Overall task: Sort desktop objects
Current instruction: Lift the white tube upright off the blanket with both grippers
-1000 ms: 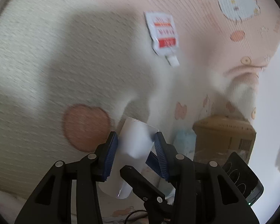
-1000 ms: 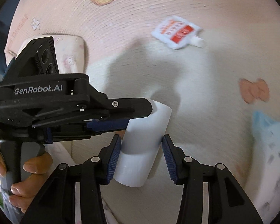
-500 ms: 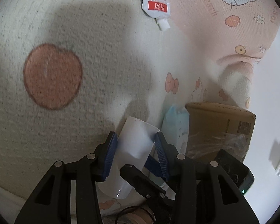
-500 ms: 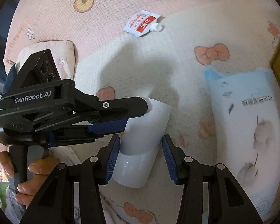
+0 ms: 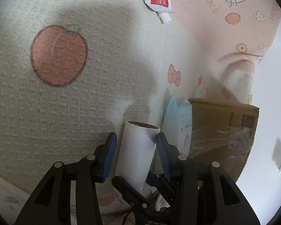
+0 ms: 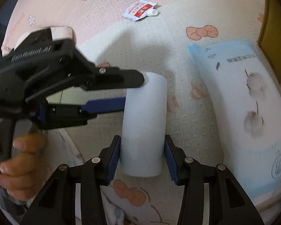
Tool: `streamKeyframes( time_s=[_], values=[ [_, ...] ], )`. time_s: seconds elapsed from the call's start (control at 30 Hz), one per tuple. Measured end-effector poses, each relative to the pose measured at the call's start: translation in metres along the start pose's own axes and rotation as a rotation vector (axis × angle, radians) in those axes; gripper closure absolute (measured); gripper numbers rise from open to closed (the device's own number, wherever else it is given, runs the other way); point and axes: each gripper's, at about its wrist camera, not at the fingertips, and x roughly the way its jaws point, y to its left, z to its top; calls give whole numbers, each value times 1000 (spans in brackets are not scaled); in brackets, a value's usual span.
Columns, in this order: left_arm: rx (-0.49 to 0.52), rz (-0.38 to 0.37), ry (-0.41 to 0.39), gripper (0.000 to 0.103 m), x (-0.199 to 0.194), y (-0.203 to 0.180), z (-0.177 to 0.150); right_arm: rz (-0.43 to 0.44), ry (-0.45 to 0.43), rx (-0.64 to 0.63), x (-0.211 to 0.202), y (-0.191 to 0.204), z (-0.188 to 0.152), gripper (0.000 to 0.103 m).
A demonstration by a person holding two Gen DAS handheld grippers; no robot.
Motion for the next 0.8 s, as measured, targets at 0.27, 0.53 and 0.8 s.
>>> streamKeyframes(
  time_s=[0.27,0.53,0.8],
  values=[
    [41,39,10,55,5,-7,-16,12,-2,9,-7,-11,8,61],
    [39,71,-84,55,6,-9,-42,32,-9,19,-15,-23,18,61],
    [79,46,-101,55,-3,-15,-45,21,-28,12,-32,-28,30,61]
  ],
)
